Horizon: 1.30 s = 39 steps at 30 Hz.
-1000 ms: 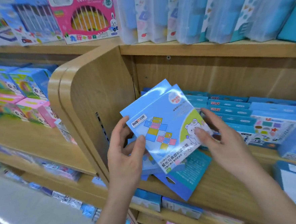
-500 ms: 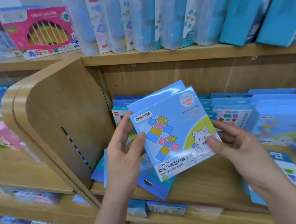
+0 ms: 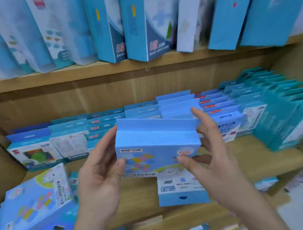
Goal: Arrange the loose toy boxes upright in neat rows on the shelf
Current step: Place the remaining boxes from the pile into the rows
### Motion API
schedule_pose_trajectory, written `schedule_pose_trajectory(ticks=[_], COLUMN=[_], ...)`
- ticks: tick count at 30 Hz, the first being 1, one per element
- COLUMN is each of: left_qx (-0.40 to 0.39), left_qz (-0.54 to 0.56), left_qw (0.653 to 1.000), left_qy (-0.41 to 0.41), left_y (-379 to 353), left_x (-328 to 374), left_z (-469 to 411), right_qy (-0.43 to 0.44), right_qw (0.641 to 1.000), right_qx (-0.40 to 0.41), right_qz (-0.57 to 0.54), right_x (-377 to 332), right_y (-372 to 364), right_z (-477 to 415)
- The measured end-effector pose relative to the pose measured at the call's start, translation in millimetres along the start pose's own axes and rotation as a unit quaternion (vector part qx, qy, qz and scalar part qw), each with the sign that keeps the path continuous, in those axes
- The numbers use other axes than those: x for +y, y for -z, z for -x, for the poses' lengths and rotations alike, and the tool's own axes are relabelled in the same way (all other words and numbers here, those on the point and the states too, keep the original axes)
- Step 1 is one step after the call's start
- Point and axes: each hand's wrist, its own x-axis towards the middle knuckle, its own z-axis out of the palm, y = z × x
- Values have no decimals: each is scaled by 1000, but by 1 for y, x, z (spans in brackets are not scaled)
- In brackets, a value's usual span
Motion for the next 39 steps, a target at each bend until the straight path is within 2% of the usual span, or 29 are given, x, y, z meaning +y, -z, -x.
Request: schedule_pose_trajectory(ticks=[5,7,11,13,15,20,24,26,29,33,39], left_qx=[-32,-67,-133,-137,-119,-83,-70,-64,-58,-38,-39], left_qz=[-32,-73,-233,-303,-340,-287,-272,-268,-256,-272,-368], left_qw=[999,994,957,934,926,954,960,960,964,960,929], left_qy=[-22,-48,-107,-127,-113,-29,21,37,52,58,34], left_y=[-56,-74,-98,-104,-103,-105,-114,-119,-126,-133,-143], left_x=[-4,-2,1,-5,-16,-43,-63,-73,-87,-102,-117], left_z=[-7,-17,-51,-70,-83,-88,-82,-79,-75,-72,-70], right_qy=[65,78,78,74,50,17,8,9,32,47,71], right_qw=[995,992,992,993,995,997,994,989,960,933,925], right_qx=[29,36,22,14,10,15,-12,-23,-39,-38,-31], right_qz=[70,93,99,96,83,79,108,149,275,354,372], right_x=[23,30,51,62,75,101,123,136,150,159,161], right_y=[56,76,102,110,118,145,146,144,144,143,142], right_z=[-8,-21,-66,-89,-104,-116,-116,-114,-109,-105,-103])
